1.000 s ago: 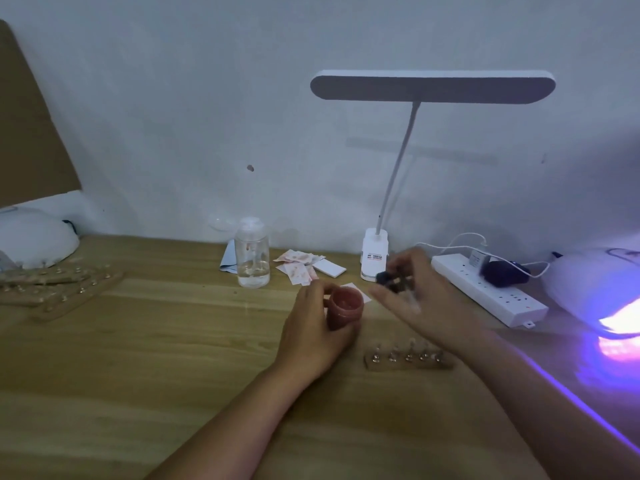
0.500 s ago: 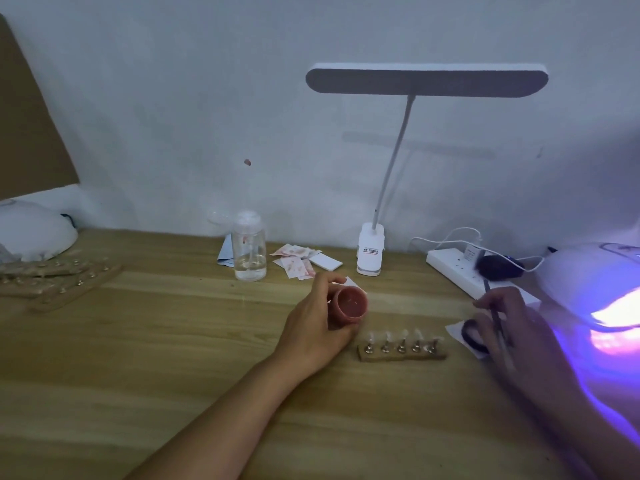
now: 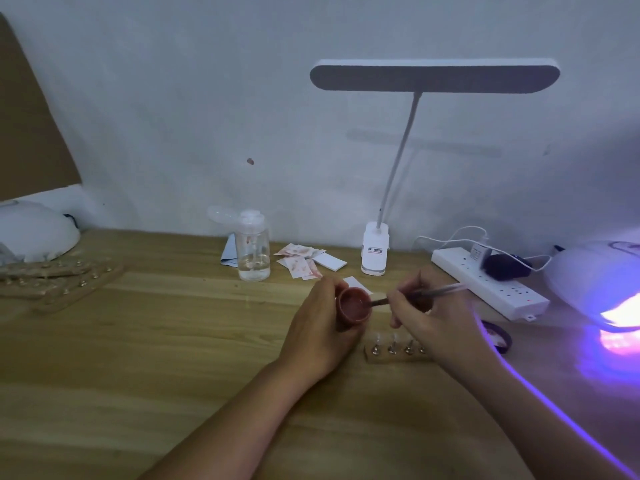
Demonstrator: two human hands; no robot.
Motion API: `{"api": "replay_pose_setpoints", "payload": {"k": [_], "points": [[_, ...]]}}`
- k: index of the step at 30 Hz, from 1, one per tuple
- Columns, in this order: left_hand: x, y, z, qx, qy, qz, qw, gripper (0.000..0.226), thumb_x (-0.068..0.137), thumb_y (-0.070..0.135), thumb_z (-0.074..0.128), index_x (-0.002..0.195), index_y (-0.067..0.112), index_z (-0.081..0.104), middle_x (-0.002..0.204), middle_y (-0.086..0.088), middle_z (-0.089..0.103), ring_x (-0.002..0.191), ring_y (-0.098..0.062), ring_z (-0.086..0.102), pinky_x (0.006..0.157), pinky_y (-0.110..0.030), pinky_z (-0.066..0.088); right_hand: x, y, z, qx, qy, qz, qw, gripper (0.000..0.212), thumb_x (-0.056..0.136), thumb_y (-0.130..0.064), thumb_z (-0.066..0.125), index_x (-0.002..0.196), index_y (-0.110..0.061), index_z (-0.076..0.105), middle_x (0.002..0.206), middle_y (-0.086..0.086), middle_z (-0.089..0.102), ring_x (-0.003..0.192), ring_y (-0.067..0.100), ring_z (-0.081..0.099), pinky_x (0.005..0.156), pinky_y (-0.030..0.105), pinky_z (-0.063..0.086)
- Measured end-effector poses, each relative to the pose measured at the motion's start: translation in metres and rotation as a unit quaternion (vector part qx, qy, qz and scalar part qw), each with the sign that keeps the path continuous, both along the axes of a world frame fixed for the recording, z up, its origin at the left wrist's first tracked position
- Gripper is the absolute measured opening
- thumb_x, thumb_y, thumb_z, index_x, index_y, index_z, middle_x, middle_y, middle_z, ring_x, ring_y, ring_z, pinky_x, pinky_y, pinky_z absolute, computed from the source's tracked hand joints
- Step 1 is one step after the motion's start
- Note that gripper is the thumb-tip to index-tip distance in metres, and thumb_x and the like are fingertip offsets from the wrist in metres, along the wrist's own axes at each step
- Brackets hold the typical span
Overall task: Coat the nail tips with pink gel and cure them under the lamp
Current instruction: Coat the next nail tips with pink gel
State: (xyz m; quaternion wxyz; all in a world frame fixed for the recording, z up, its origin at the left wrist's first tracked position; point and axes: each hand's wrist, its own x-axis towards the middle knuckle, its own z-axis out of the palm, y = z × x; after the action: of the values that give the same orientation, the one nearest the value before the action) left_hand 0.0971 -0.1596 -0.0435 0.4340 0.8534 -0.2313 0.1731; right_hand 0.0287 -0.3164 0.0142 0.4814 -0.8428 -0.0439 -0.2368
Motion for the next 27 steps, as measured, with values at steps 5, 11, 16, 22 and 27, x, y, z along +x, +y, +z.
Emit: {"api": "replay_pose_setpoints", "payload": {"k": [5, 11, 16, 22, 27], "points": [[0.002, 0.000, -0.002, 0.005, -0.005, 0.000, 1.000, 0.050, 0.077, 0.036, 0.078, 0.113, 0.029, 0.044, 0.114, 0.012, 0.054, 0.100, -0.005, 0.054, 0.073, -0.014, 0.041, 0.013, 0.001, -0.010, -0.112, -0.011, -0.028, 0.993, 0.009, 0.083, -0.028, 0.073, 0.078, -0.025, 0.066, 0.062, -0.021, 0.064, 0.056, 0.002, 0.056, 0.054, 0.018, 0.041], [0.005, 0.000, -0.005, 0.007, -0.007, 0.007, 1.000, 0.054, 0.077, 0.038, 0.078, 0.116, 0.028, 0.043, 0.115, 0.012, 0.048, 0.101, -0.005, 0.052, 0.072, -0.014, 0.040, 0.018, 0.002, -0.017, -0.144, -0.035, -0.056, 0.987, 0.010, 0.082, -0.027, 0.074, 0.077, -0.028, 0.065, 0.059, -0.033, 0.058, 0.052, -0.001, 0.054, 0.049, 0.011, 0.036], [0.004, 0.001, -0.004, 0.012, -0.008, 0.017, 1.000, 0.053, 0.078, 0.038, 0.077, 0.118, 0.025, 0.044, 0.116, 0.009, 0.045, 0.104, -0.009, 0.053, 0.077, -0.024, 0.046, 0.014, 0.001, -0.016, -0.098, -0.032, -0.052, 0.993, 0.012, 0.082, -0.023, 0.073, 0.076, -0.029, 0.064, 0.066, -0.024, 0.066, 0.053, 0.005, 0.055, 0.051, 0.015, 0.040], [0.002, 0.001, -0.001, 0.040, 0.024, 0.041, 0.998, 0.051, 0.083, 0.041, 0.071, 0.123, 0.027, 0.043, 0.121, 0.007, 0.060, 0.111, -0.015, 0.057, 0.085, -0.036, 0.050, -0.009, 0.003, -0.019, 0.102, -0.025, -0.019, 0.994, 0.008, 0.090, -0.018, 0.065, 0.086, -0.024, 0.064, 0.074, -0.005, 0.074, 0.050, 0.006, 0.059, 0.048, 0.015, 0.046], [-0.009, 0.002, 0.004, 0.096, 0.045, 0.082, 0.991, 0.070, 0.083, 0.047, 0.067, 0.139, 0.026, 0.032, 0.125, -0.001, 0.061, 0.115, -0.023, 0.056, 0.084, -0.034, 0.048, -0.016, 0.007, -0.020, 0.213, 0.020, -0.029, 0.976, 0.006, 0.092, -0.020, 0.063, 0.092, -0.016, 0.067, 0.081, 0.001, 0.076, 0.048, 0.010, 0.058, 0.048, 0.013, 0.043]]}}
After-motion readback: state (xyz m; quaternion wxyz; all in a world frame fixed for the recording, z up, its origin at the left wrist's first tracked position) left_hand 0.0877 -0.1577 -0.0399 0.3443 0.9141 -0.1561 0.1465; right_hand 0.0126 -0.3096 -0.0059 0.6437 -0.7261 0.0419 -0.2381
